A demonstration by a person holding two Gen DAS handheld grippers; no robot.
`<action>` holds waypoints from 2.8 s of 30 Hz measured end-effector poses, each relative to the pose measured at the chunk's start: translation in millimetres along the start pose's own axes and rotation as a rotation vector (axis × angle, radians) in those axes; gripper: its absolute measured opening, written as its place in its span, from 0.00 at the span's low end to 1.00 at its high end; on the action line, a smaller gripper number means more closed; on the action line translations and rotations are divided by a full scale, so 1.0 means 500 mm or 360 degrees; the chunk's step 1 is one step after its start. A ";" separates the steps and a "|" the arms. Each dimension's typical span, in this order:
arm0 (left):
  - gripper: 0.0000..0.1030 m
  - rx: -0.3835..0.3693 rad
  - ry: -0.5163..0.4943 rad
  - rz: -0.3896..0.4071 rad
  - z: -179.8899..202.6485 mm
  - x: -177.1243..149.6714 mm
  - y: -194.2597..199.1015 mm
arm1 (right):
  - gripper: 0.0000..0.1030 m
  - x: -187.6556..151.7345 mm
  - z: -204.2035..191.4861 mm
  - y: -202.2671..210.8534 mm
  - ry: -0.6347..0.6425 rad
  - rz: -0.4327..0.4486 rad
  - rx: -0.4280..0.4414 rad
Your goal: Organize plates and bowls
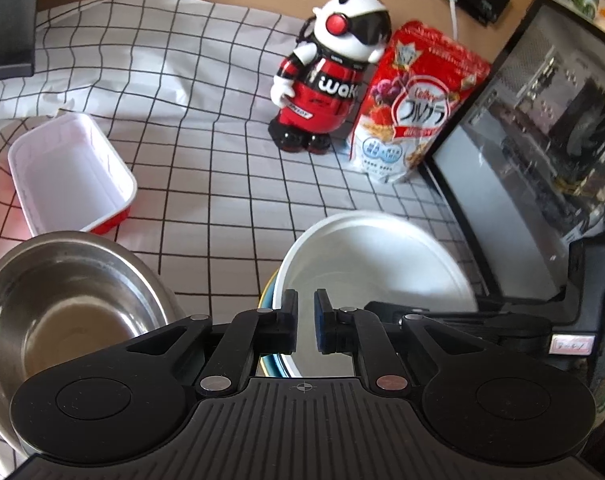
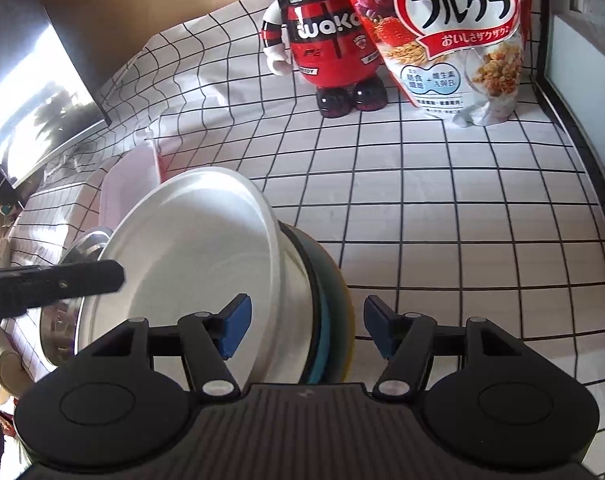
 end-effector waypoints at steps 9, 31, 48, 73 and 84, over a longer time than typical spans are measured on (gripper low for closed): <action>0.11 0.0006 -0.0009 -0.0050 0.011 -0.007 -0.007 | 0.61 -0.020 -0.012 -0.019 0.0012 -0.0069 0.0048; 0.18 -0.0025 -0.0059 -0.0013 0.033 0.023 0.058 | 0.63 -0.042 -0.002 -0.024 -0.0043 -0.0142 0.0045; 0.33 0.0151 0.0108 -0.0297 -0.048 -0.029 -0.047 | 0.58 -0.018 0.001 0.011 0.0016 -0.0103 -0.0014; 0.62 0.0223 0.0054 -0.0557 0.000 -0.065 -0.145 | 0.44 -0.032 0.025 -0.039 -0.0322 -0.0299 0.0243; 0.63 0.0231 0.0000 -0.0594 0.016 -0.045 -0.154 | 0.47 -0.040 0.043 -0.063 -0.0503 -0.0356 0.0436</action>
Point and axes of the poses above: each gripper's, at about its wrist camera, not at the fingertips, and y roughly against the way its jaws point, z to its right, x to its top, the point moved 10 cm from there along -y, roughly the way its jaws point, and after that the axes turned 7 degrees about z, right-handed, at the moved point
